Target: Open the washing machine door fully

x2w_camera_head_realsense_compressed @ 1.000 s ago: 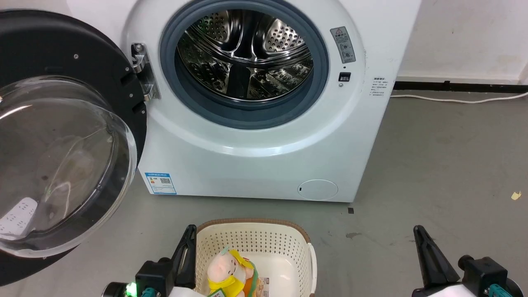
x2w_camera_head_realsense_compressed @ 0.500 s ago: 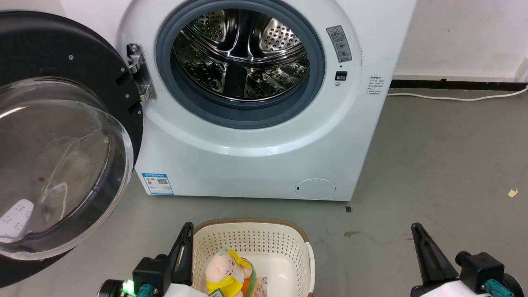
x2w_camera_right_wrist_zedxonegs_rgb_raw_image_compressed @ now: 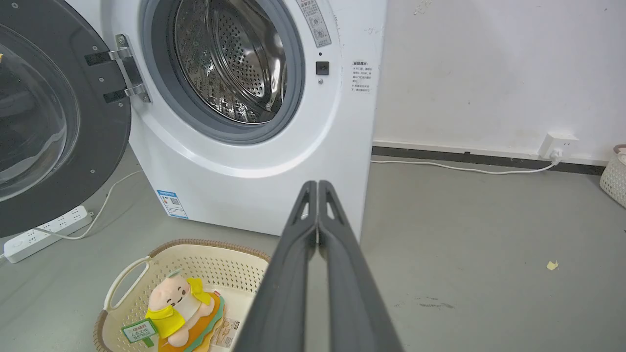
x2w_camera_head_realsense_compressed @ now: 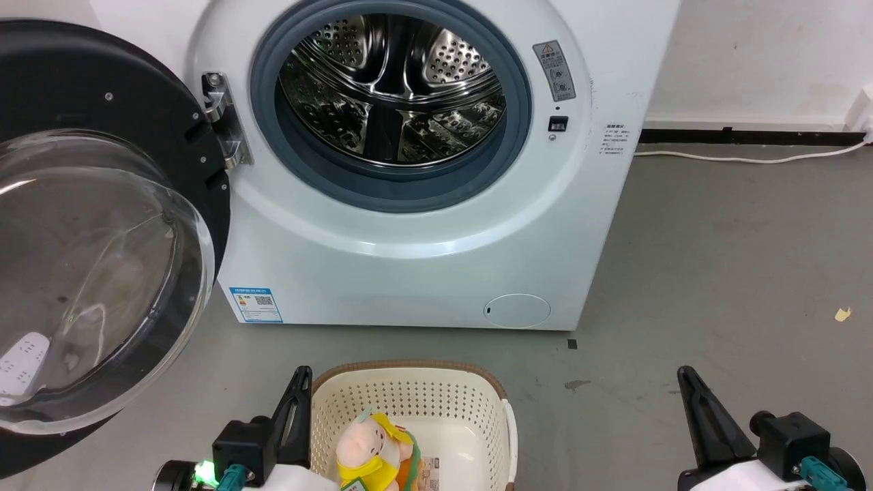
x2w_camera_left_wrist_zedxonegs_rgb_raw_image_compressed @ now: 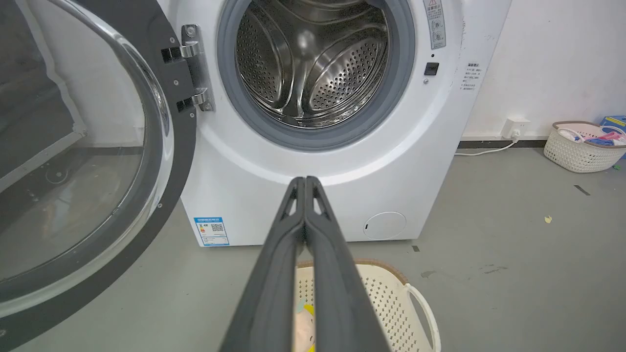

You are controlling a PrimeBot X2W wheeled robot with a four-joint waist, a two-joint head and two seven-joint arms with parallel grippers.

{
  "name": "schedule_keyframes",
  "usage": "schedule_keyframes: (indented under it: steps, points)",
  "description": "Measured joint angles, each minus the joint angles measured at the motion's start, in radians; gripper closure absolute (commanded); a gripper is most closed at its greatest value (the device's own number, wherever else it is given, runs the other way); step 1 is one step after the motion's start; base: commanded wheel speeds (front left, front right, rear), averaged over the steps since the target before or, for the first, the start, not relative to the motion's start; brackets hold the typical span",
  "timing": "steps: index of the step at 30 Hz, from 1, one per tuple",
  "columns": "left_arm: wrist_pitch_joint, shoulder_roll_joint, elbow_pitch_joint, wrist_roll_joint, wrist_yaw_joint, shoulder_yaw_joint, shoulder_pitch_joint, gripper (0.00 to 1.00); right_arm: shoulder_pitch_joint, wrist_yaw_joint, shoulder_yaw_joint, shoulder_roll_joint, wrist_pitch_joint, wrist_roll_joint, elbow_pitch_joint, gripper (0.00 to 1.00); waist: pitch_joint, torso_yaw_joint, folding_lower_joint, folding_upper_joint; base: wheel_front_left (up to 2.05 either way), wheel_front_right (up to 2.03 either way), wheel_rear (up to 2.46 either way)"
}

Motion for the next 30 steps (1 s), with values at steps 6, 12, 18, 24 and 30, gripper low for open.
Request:
schedule_keyframes:
  steps: [6, 12, 18, 24, 30]
  points:
    - [0.011, 0.000, -0.005, 0.007, -0.003, 0.006, 0.000, 1.00, -0.001, 0.000, 0.001, 0.000, 0.010, -0.006, -0.008, 1.00, 0.001, -0.004, 0.0000, 0.0000, 0.00, 0.00, 0.00]
    - [0.026, 0.000, -0.015, 0.015, -0.004, 0.015, -0.001, 1.00, -0.002, 0.000, 0.003, 0.000, 0.027, -0.009, -0.015, 1.00, 0.002, -0.009, 0.0000, 0.0000, 0.00, 0.00, 0.00]
    - [0.037, 0.000, -0.022, 0.017, -0.004, 0.027, -0.002, 1.00, -0.005, 0.000, 0.004, 0.000, 0.040, -0.016, -0.021, 1.00, 0.003, -0.013, 0.0000, 0.0000, 0.00, 0.00, 0.00]
    - [0.049, -0.001, -0.027, 0.024, -0.009, 0.034, -0.007, 1.00, -0.005, 0.000, 0.005, 0.000, 0.053, -0.019, -0.029, 1.00, 0.004, -0.018, -0.0002, 0.0000, 0.00, 0.00, 0.00]
    - [0.062, -0.001, -0.033, 0.028, -0.012, 0.041, -0.012, 1.00, -0.018, 0.000, 0.006, 0.000, 0.063, -0.026, -0.038, 1.00, 0.005, -0.022, -0.0002, 0.0000, 0.00, 0.00, 0.00]
